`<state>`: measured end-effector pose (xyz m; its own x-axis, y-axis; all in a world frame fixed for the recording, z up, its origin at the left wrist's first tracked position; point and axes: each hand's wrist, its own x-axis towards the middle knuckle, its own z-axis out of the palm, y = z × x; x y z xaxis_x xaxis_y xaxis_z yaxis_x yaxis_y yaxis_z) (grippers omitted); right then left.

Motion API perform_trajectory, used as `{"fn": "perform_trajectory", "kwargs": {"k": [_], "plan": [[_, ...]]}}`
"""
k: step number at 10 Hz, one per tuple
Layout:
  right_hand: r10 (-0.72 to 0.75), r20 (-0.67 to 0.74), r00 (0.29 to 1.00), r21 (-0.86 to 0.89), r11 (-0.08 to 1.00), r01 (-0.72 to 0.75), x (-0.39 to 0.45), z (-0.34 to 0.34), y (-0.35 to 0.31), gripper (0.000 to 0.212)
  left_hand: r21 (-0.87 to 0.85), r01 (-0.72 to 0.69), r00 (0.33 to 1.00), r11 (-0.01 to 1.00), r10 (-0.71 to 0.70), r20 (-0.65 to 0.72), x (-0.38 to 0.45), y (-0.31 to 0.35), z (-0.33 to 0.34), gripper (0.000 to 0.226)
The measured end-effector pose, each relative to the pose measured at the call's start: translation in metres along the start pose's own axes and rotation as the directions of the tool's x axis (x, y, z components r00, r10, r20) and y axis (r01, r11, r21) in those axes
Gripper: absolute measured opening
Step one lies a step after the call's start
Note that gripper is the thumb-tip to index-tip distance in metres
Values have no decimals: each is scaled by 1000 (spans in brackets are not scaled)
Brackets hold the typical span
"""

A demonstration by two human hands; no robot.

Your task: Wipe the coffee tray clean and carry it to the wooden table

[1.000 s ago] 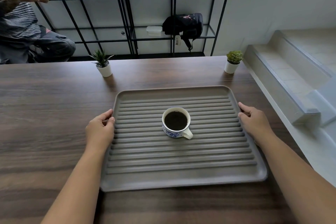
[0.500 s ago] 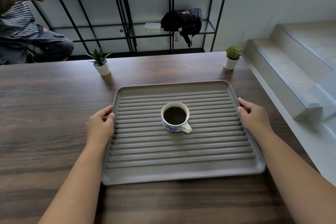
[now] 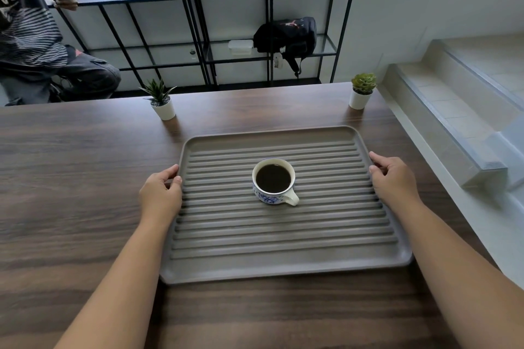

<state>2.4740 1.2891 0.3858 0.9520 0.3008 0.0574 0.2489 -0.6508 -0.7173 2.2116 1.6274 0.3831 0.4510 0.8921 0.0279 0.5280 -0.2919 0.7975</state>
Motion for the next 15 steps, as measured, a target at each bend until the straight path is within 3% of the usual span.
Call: {"fn": "perform_trajectory", "kwargs": {"k": [4,5,7,10,15], "plan": [[37,49,998,38,999,-39,1,-5,-1,39,5,17,998,1000,-17,62,4,-2,-4,39],[83,86,993,99,991,-92,-6,-12,-1,41,-78,66,995,995,-60,74,-5,-8,-12,42],[67,133,989,77,994,-78,-47,-23,14,47,-63,10,1000,998,-11,-14,-61,-31,-24,35],[-4,94,996,65,998,-2,-52,-21,16,43,-93,3,999,996,-8,-50,-65,-29,-20,33],[104,77,992,163,980,-115,-61,-26,12,41,-71,-8,998,997,4,-56,-68,-28,-24,34]]}}
